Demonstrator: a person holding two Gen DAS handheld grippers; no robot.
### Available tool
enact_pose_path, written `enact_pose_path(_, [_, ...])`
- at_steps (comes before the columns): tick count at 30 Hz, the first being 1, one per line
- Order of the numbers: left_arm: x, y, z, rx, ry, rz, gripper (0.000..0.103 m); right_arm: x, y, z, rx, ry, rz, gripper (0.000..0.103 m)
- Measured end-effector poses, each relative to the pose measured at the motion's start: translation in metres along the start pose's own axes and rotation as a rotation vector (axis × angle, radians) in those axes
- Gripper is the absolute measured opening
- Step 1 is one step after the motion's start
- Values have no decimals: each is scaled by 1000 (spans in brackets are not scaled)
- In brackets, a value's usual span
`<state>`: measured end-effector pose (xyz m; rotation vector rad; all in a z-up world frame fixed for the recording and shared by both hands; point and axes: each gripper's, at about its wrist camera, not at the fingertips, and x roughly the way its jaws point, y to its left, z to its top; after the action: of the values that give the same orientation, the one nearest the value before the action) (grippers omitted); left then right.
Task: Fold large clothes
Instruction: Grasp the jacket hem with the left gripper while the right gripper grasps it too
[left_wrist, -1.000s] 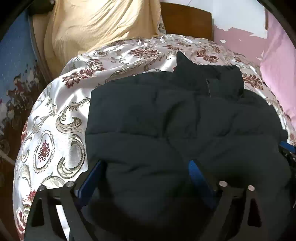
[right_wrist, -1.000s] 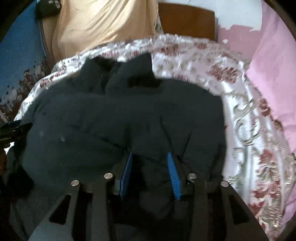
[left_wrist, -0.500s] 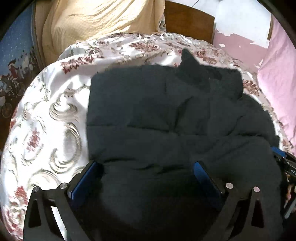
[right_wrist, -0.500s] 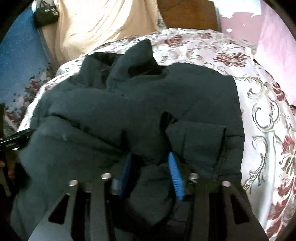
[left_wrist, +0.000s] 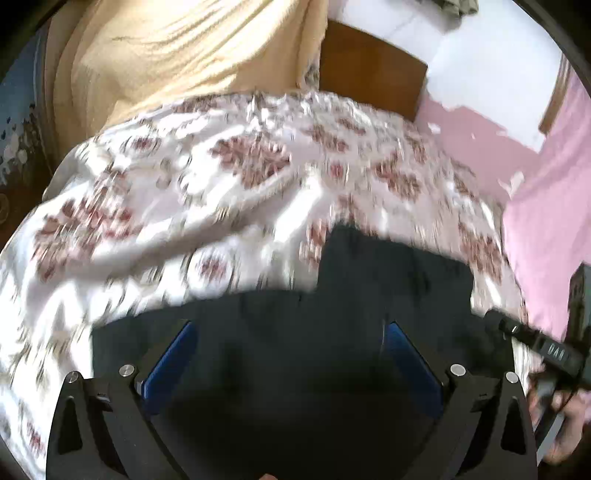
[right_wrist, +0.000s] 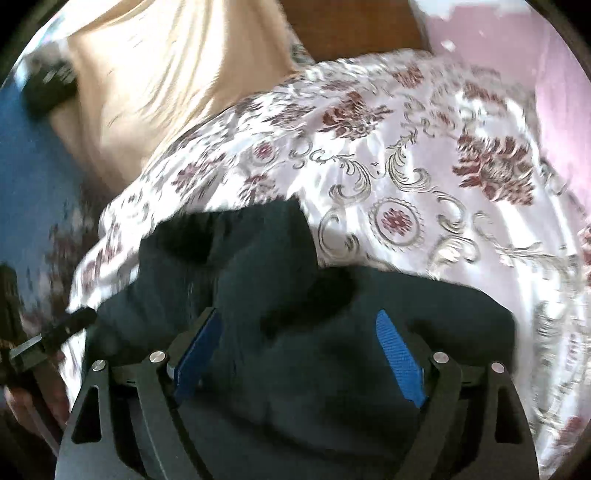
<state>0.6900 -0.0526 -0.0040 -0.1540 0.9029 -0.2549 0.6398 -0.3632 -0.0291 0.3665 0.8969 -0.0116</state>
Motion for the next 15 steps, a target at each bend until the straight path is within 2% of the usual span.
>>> enact_pose_path(3, [29,-9,23,-10,20,41,103,27,7,19,60,-6,-9,82])
enact_pose_path(8, [62,-21,30,17,90,98,103,65,27,34,66,8,-58,81])
enact_pose_path(10, [67,-23,29,16,97,101,101,71,33,35,45,7,-92,65])
enact_pose_path(11, [66,-22,29,14,86,91,99,70,33,36,38,0,-97,47])
enact_pose_path(12, [63,-21,28,9,71,75,91,68,34,36,34,-9,-97,36])
enact_pose_path(13, [59,-20,27,4,66,67,76,64,33,35,37,-18,-94,32])
enact_pose_path(14, [55,-18,27,-5,65,52,68,60,32,35,37,-28,-86,26])
enact_pose_path(15, [48,-15,26,-19,58,22,51,54,31,35,31,-35,-78,24])
